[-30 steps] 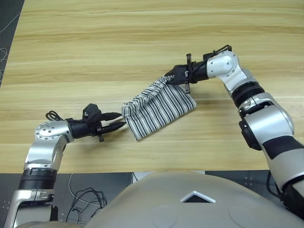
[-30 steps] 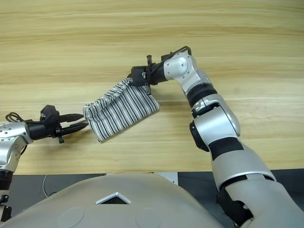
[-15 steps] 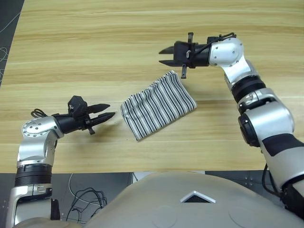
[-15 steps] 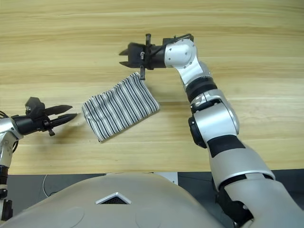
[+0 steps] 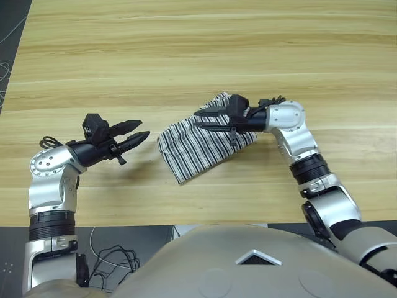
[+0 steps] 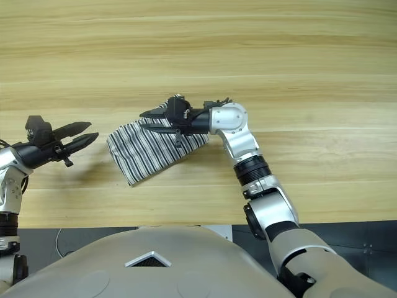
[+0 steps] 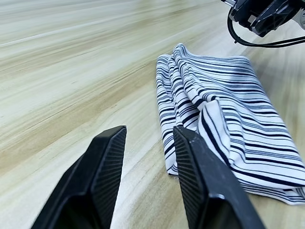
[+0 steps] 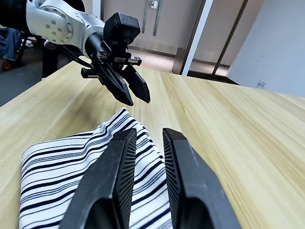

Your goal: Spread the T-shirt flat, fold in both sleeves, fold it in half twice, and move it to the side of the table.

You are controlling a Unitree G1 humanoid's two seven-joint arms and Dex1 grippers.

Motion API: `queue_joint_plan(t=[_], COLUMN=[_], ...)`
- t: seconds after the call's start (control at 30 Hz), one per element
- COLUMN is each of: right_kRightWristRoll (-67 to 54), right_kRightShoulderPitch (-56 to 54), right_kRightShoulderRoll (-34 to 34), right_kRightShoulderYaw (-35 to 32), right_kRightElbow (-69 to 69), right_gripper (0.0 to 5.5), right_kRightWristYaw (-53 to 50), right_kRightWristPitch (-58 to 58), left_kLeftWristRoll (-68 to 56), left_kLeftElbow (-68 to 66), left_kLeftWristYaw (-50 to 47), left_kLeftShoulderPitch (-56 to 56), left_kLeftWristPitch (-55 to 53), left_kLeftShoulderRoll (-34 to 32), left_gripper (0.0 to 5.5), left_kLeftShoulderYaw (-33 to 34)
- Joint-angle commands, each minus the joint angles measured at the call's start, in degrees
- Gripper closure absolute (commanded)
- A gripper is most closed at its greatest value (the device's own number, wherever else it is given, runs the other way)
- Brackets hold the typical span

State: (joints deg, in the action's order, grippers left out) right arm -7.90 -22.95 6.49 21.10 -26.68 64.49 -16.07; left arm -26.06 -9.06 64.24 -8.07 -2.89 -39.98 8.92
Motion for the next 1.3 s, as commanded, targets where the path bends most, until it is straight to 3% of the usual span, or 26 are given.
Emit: queue_joint_plan(t=[0.03,0.3,0.43,0.57,0.8,0.9,1.0,1.07,1.13,1.23,1.3], right_kRightWristRoll=[3.92,12.41,19.45,23.62,20.51,18.24,17.51,17.33,21.41,38.26,47.77], right_kRightShoulderPitch=[-2.09,-9.97,-13.36,-16.53,-16.72,-15.28,-16.24,-17.98,-20.05,-21.01,-18.85], right_kRightShoulderRoll=[-3.24,-8.87,-7.00,3.36,29.52,32.27,29.28,26.43,25.24,25.28,22.32], right_kRightShoulderYaw=[0.82,1.22,3.50,4.01,-5.38,-10.47,-13.77,-15.77,-14.62,-6.22,-1.81], right_kRightElbow=[-9.55,-35.02,-43.25,-45.53,-50.09,-51.15,-50.65,-49.78,-48.00,-38.18,-26.71], right_gripper=[4.50,4.50,4.50,4.50,4.50,4.50,4.50,4.50,4.50,4.50,4.50], right_kRightWristYaw=[-4.17,-14.16,-21.94,-25.54,-35.81,-42.93,-48.90,-56.08,-71.00,-99.72,-110.13], right_kRightWristPitch=[-4.88,-12.14,-9.00,-9.62,-3.96,1.15,0.64,-3.55,-10.00,-13.70,-12.67], left_kLeftWristRoll=[1.75,2.24,2.44,2.74,3.60,4.97,6.03,6.41,6.44,8.32,10.11], left_kLeftElbow=[-1.82,-3.32,-3.01,-2.27,-7.25,-15.48,-25.90,-32.91,-38.31,-42.60,-44.13], left_kLeftWristYaw=[0.64,1.65,1.31,0.09,-6.37,-9.35,-12.18,-14.94,-18.65,-25.79,-30.31], left_kLeftShoulderPitch=[1.65,0.85,-0.01,-0.21,8.76,15.73,22.10,26.53,30.07,33.38,34.63], left_kLeftWristPitch=[1.58,3.53,4.35,5.12,9.90,13.86,18.74,22.89,27.05,35.00,39.96], left_kLeftShoulderRoll=[0.51,1.21,2.01,3.54,13.30,17.51,20.08,21.66,22.90,23.95,24.57], left_gripper=[3.67,3.67,3.67,3.67,3.67,3.67,3.67,3.67,3.67,3.67,3.67], left_kLeftShoulderYaw=[-0.83,-0.62,-0.98,-1.25,-2.54,-2.57,-1.03,0.57,2.61,4.72,5.16])
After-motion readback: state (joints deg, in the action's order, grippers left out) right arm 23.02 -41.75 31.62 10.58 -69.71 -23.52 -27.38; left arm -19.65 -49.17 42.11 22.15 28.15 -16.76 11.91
